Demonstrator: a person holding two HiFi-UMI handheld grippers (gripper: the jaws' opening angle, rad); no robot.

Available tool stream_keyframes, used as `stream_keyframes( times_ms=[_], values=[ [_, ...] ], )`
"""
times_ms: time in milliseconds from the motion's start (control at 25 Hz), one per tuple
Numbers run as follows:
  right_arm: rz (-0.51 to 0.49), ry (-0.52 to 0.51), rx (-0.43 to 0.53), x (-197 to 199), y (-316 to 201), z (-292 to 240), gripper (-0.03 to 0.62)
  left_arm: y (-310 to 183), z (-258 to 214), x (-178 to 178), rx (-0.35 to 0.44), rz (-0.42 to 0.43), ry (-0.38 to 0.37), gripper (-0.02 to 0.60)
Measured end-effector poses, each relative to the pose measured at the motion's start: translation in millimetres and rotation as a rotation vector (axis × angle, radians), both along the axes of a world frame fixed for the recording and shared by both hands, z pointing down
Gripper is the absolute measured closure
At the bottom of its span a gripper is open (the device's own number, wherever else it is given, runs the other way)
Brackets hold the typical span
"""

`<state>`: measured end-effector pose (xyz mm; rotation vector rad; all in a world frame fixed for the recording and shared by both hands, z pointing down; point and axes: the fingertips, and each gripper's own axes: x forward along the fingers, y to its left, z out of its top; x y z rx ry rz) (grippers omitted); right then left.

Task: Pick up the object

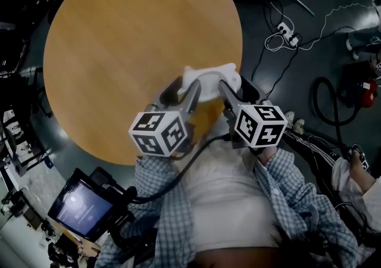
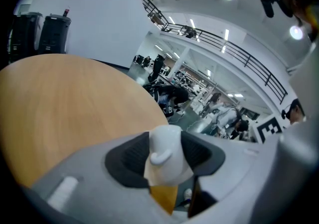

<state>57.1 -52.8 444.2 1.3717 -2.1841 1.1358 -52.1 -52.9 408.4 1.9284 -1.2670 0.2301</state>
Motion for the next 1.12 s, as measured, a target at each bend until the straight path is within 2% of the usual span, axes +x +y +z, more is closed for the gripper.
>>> stream_keyframes(
  times_ms=[1120],
  values=[
    [0.015, 0.003, -0.021, 0.7, -0.4, 2.8, 0.332, -4.4, 1.2, 0.8, 0.004, 0.018, 0.002, 0.383]
  ],
)
